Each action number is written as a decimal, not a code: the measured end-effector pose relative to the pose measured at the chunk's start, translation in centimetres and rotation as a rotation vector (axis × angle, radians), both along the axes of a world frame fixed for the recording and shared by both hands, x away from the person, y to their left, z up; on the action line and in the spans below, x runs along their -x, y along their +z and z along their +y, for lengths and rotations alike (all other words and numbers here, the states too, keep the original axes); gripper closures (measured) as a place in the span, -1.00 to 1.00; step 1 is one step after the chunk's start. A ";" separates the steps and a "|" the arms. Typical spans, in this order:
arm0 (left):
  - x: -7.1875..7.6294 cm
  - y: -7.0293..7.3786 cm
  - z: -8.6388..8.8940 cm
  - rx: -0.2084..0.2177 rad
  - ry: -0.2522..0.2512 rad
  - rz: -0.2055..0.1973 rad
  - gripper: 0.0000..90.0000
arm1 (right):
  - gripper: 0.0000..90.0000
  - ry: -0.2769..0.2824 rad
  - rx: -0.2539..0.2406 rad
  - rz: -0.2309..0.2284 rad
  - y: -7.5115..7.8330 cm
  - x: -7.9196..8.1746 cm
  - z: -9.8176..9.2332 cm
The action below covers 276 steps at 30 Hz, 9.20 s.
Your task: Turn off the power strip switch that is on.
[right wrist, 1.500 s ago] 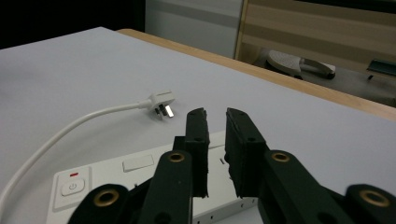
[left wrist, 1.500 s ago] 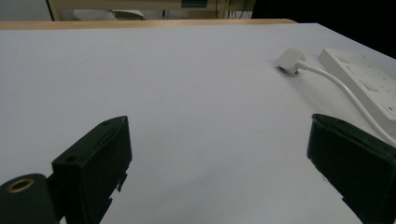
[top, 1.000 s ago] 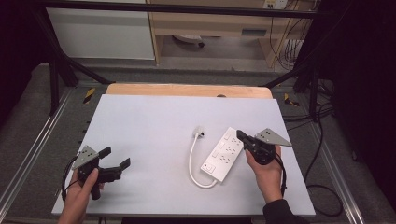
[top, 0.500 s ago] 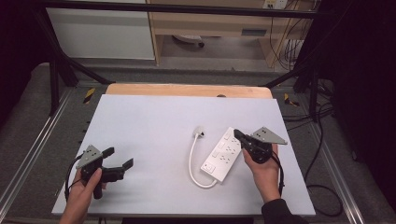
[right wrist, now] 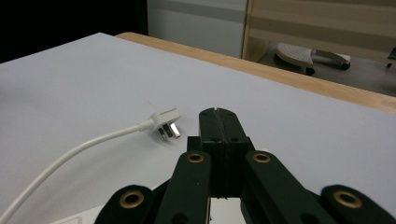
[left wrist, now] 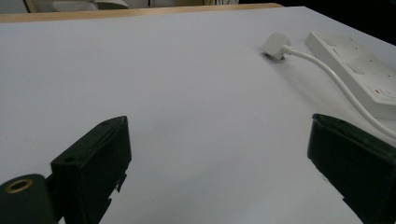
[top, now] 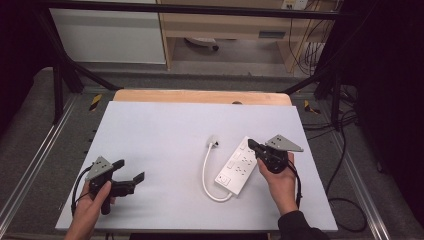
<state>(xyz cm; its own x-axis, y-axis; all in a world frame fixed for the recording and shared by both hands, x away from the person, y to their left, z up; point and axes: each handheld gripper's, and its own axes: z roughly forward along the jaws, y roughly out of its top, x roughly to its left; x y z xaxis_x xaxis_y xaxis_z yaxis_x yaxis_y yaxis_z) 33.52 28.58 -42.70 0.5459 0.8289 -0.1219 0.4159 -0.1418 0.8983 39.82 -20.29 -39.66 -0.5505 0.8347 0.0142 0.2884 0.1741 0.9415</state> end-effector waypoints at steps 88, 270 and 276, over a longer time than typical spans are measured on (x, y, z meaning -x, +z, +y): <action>0.8 -0.1 -0.2 -0.058 -0.002 -0.011 -0.88 | 1.00 0.043 0.113 0.197 -4.8 -3.4 2.3; 1.7 0.7 0.3 -0.005 0.032 -0.027 -0.88 | -0.92 -0.025 -0.074 -0.017 0.5 1.0 -0.6; 1.7 0.7 0.3 -0.001 0.034 -0.028 -0.88 | -0.92 -0.028 -0.068 -0.026 0.9 1.5 -1.0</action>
